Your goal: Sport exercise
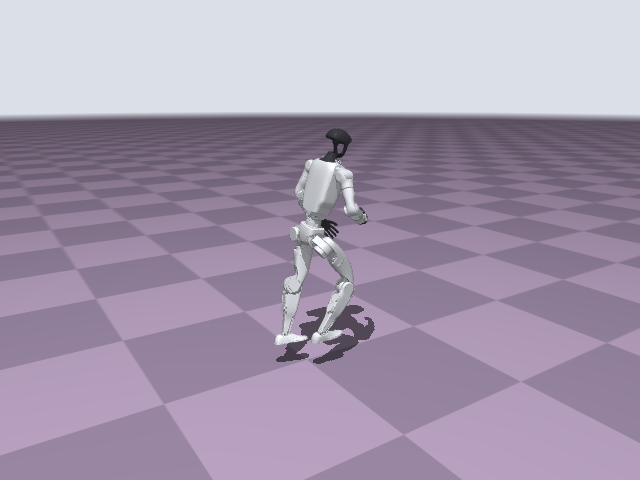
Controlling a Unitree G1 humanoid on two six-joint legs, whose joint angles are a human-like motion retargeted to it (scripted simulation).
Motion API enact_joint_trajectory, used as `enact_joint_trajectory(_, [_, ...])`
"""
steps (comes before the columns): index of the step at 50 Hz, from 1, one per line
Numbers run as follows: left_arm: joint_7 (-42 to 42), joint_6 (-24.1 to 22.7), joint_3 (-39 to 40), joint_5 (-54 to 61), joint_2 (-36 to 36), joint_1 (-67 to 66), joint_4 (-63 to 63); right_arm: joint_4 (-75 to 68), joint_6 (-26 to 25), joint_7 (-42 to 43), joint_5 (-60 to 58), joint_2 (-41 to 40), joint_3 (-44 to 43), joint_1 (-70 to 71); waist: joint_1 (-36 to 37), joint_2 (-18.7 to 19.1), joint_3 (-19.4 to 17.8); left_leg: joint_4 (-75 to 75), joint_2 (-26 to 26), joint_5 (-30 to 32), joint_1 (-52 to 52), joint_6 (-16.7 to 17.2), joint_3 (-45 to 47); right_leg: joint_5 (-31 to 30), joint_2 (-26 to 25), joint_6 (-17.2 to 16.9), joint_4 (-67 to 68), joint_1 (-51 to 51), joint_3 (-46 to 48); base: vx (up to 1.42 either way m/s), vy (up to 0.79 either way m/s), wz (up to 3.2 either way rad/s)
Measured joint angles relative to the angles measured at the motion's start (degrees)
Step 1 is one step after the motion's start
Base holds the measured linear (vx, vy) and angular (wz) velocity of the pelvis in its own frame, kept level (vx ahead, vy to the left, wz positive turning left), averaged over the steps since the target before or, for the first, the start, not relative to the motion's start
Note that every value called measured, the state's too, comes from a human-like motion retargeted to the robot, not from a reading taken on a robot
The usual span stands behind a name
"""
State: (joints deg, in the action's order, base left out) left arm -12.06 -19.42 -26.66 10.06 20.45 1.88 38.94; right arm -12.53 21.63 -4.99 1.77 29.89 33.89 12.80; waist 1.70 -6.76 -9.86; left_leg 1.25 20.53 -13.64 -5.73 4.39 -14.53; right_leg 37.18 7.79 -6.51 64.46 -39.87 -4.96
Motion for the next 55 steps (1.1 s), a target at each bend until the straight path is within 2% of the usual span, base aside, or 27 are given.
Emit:
enact_joint_trajectory(10, [-0.64, -1.14, 5.21, 3.65, 1.39, -1.74, -1.52, 8.64, 2.07, 1.52, 3.13, -0.39, -5.52, 0.37, -0.88, -5.14, 1.67, 0.6, 4.12, -1.23, -1.83, -2.02, -2.82, -2.55, 4.58, -2.35, 9.65, -7.69, -5.66, 0.12, -0.01, 0.45])
enact_joint_trajectory(14, [0.06, -1.01, 6.77, 5.29, 1.88, -1.47, -2.34, 11.98, 2.53, 2.68, 4.06, -0.19, -7.93, -0.2, -1.47, -5.75, 1.47, 7.43, 4.48, -5.39, -1.6, -2.43, -1.57, -4.06, 4.9, -3.3, 10.54, -9.46, -7.3, 0.2, -0.02, 0.57])
enact_joint_trajectory(17, [1.29, -0.9, 7.28, 6.27, 2.06, -0.29, -2.21, 13.56, 2.6, 3.53, 4.6, -0.07, -9.49, -0.68, -2.05, -5.58, 1.1, 16.52, 4.53, -10.81, -0.08, -2.94, 0.47, -4.46, 4.73, -4.1, 8.92, -10.23, -8.1, 0.23, -0.02, 0.63])
enact_joint_trajectory(20, [2.59, -0.79, 7.16, 6.77, 2.02, 1.82, -1.25, 14.42, 2.47, 4.4, 5.04, -0.16, -10.88, -1.02, -2.65, -4.41, 0.56, 29.91, 3.96, -18.39, 3.22, -3.3, 2.94, -4.4, 4.04, -4.74, 6.84, -10.61, -7.71, 0.24, -0.04, 0.65])
enact_joint_trajectory(23, [3.8, -0.65, 6.38, 6.8, 1.65, 5.39, 0.92, 14.92, 2.19, 5.1, 5.29, -0.48, -12.55, -0.8, -3.12, -0.51, 0.56, 47.07, -0.03, -27.62, 8.97, -3.13, 5.35, -4.69, 2.07, -4.32, 6.14, -10.76, -3.68, 0.26, -0.06, 0.67])
enact_joint_trajectory(25, [3.98, -0.59, 5.36, 7.36, -0.1, 10.19, 4.72, 14.92, 1.89, 5.27, 5.55, 0.02, -14.21, 0.36, -2.28, 5.97, 2.63, 58.1, -6.83, -31.82, 15.98, -1.68, 5.78, -7.2, -1.69, -2.81, 3.37, -11.98, 2.52, 0.27, -0.09, 0.41])
enact_joint_trajectory(29, [1.97, 0.53, 3.86, 8.6, -2.81, 13.8, 9.75, 14.52, 1.4, 4.85, 6.58, -0.31, -15.1, 0.56, -0.23, 11.62, 5.02, 68.81, -13.11, -30.58, 19.68, 1.45, 5.95, -8.99, -5.87, -0.79, 3.64, -12.34, 7.26, 0.35, -0.11, 0.1])
enact_joint_trajectory(34, [-2.81, 2.67, 1.73, 9.23, -5.11, 16.59, 12.38, 15.27, 1.11, 3.89, 8.92, -0.77, -15.62, 0.83, 1.22, 15.05, 6.22, 80.96, -17.54, -20.85, 26.07, 5.03, 7.6, -7.84, -7.73, 1.74, 4.1, -10.64, 10.15, 0.34, -0.1, 0.31])
enact_joint_trajectory(37, [-6.08, 3.66, 0.26, 9.24, -5.32, 17.78, 10.68, 16.59, 1.25, 3.33, 10.97, -0.47, -15.89, 1.13, 1.92, 15.63, 7.06, 87.39, -19.31, -17.26, 32.74, 4.78, 9.52, -6.09, -7.43, 2.69, 3.95, -10.02, 11.08, 0.33, -0.09, 0.42])
enact_joint_trajectory(40, [-9.2, 4.07, -1.45, 9.25, -4.57, 18.57, 6.65, 18.03, 1.44, 2.74, 13.51, 0.04, -15.97, 1.29, 2.64, 15.25, 7.95, 91.53, -20.22, -17.53, 40.36, 2.72, 11.69, -4.81, -6.33, 2.65, 3.66, -9.6, 11.66, 0.34, -0.08, 0.37])
enact_joint_trajectory(45, [-13.02, 3.19, -4.41, 10.71, -1.45, 19.05, -4.58, 20.01, 1.7, 1.34, 17.95, 1.51, -15.75, 0.93, 3.75, 13.33, 8.84, 90.22, -18.22, -22.48, 52.0, -0.65, 14.85, -4.66, -3.63, 0.39, 3.54, -8.86, 11.77, 0.36, -0.07, 0.12])
enact_joint_trajectory(48, [-15.27, 2.44, -5.87, 12.64, 1.37, 18.62, -13.4, 20.75, 1.79, 0.14, 20.28, 2.52, -15.19, 0.03, 3.64, 12.05, 8.86, 84.37, -14.87, -23.94, 56.51, -1.19, 15.44, -6.49, -2.23, -1.86, 3.83, -8.23, 11.1, 0.36, -0.06, -0.16])
enact_joint_trajectory(51, [-17.45, 1.86, -7.15, 14.38, 4.38, 17.86, -21.88, 20.94, 1.75, -1.06, 21.35, 3.48, -14.28, -1.33, 2.66, 11.01, 8.84, 77.14, -10.78, -22.58, 59.14, -0.5, 14.75, -10.25, -1.18, -4.45, 4.82, -7.95, 9.99, 0.32, -0.06, -0.29])
enact_joint_trajectory(55, [-20.76, 1.68, -8.75, 15.93, 7.91, 16.62, -30.51, 20.68, 1.24, -3.03, 20.35, 4.78, -12.86, -3.13, 0.22, 9.98, 9.18, 68.64, -5.51, -16.43, 60.9, 1.58, 13.18, -15.83, -0.65, -7.74, 7.65, -8.48, 7.71, 0.23, -0.07, -0.37])
